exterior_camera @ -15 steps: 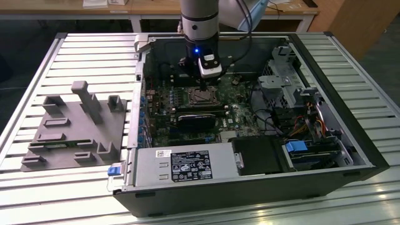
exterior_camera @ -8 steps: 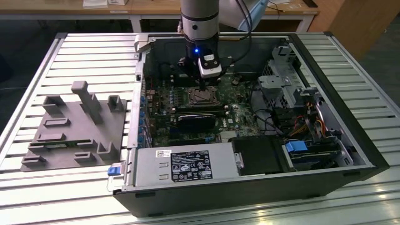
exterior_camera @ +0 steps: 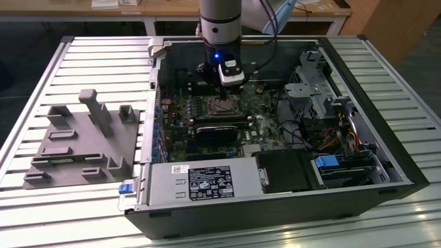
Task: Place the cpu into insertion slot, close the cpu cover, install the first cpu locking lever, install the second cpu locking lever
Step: 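Install the second cpu locking lever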
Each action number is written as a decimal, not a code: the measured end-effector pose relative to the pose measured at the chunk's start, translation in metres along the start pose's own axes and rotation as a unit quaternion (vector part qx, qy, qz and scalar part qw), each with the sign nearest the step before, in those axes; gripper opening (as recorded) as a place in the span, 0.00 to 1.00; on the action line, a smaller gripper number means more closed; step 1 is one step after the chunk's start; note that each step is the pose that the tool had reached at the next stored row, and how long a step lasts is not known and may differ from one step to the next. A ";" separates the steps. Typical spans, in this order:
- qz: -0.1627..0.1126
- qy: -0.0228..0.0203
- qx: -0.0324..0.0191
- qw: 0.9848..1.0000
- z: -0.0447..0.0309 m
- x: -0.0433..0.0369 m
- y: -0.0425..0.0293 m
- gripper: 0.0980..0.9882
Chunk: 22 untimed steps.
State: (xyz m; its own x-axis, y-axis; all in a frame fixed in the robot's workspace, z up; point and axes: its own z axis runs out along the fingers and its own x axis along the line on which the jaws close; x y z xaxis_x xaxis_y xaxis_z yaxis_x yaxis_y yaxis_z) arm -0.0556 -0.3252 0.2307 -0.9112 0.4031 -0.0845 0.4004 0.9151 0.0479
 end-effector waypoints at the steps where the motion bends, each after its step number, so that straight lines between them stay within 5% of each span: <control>1: 0.000 0.000 0.000 1.000 0.0000 -0.0004 -0.0009 0.00; 11: 0.000 0.000 0.000 1.000 -0.0003 -0.0074 -0.0172 0.00; 22: 0.000 0.000 0.000 1.000 -0.0065 -0.0115 -0.0249 0.00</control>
State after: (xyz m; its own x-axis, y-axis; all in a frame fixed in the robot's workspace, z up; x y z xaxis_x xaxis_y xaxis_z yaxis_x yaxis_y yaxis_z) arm -0.0558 -0.3527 0.2369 -0.9111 0.4034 -0.0845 0.4007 0.9150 0.0476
